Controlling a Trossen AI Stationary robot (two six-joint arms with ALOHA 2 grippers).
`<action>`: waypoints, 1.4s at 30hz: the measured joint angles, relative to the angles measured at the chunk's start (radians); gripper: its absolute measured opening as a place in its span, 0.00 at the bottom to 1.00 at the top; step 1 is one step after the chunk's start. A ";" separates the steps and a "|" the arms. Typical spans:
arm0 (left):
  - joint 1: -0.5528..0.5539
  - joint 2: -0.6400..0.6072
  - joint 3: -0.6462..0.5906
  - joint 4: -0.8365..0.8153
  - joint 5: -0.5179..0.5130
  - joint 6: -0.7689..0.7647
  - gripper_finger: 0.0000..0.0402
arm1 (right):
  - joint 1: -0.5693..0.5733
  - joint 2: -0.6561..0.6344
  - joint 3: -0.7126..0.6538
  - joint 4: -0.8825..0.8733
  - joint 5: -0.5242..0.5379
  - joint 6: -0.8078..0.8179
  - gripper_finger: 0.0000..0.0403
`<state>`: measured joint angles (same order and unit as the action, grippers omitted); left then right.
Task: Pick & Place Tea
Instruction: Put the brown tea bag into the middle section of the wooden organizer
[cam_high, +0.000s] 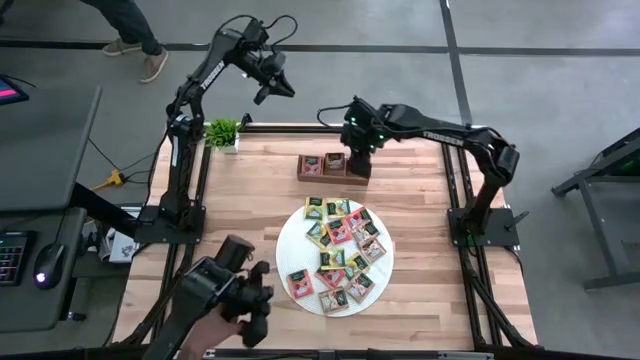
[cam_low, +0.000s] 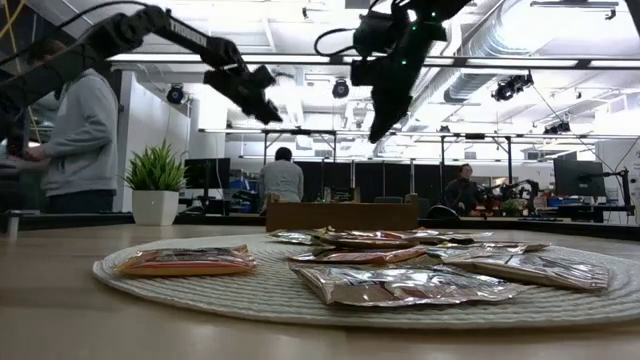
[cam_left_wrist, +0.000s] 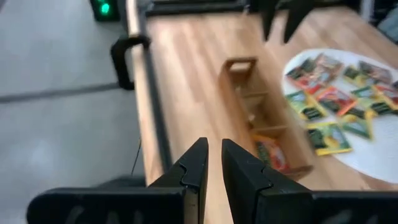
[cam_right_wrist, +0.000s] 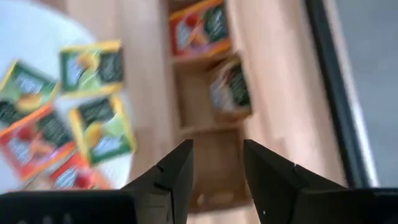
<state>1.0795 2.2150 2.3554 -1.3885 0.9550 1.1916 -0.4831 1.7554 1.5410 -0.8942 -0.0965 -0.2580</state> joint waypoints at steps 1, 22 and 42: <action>0.000 -0.016 -0.002 -0.014 0.030 0.017 0.11 | 0.000 -0.003 0.000 -0.025 -0.010 0.000 0.34; -0.311 -0.398 -0.547 -0.030 0.156 0.111 0.11 | 0.028 -0.477 -0.647 0.195 -0.173 0.297 0.33; -0.923 -0.311 -0.775 0.943 -0.505 -0.656 0.11 | 0.240 -0.688 -1.007 0.479 -0.132 1.007 0.33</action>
<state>0.1568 1.9039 1.5808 -0.4455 0.4501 0.5353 -0.2436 1.0676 0.5343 -0.4157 -0.2288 0.7486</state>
